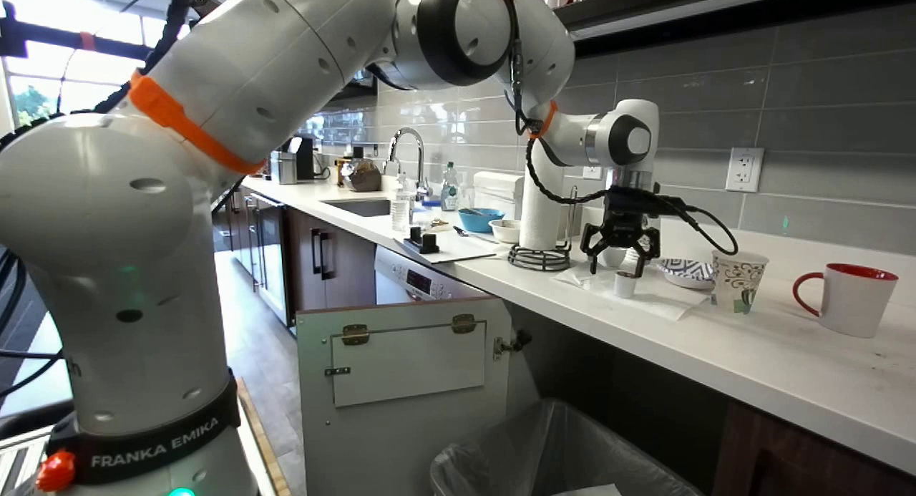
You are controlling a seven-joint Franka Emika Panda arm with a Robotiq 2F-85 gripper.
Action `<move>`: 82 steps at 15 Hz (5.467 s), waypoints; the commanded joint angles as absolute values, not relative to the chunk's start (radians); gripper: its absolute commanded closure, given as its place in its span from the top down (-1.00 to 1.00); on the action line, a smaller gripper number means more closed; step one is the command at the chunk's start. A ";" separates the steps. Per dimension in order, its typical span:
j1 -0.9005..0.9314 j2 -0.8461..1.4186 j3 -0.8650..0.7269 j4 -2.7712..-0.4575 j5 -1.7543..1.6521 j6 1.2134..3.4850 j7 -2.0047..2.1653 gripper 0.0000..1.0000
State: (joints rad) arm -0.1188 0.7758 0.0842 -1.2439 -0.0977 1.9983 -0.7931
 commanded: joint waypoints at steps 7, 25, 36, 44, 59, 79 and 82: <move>-0.056 0.909 0.047 -1.042 -0.173 1.899 -0.804 1.00; 0.004 1.065 0.010 -0.769 -0.236 1.650 -0.814 0.89; 0.005 1.097 0.003 -0.713 -0.236 1.646 -0.818 -0.80; 0.009 1.085 -0.010 -0.712 -0.238 1.650 -0.810 -0.19; 0.014 1.080 -0.048 -0.717 -0.238 1.570 -0.802 0.15; 0.011 1.092 -0.056 -0.712 -0.230 1.532 -0.798 -0.27; 0.014 1.085 -0.055 -0.714 -0.231 1.534 -0.793 -0.03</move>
State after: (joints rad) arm 0.0068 1.0738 -0.0491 -0.7410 -0.2266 1.5632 -0.8039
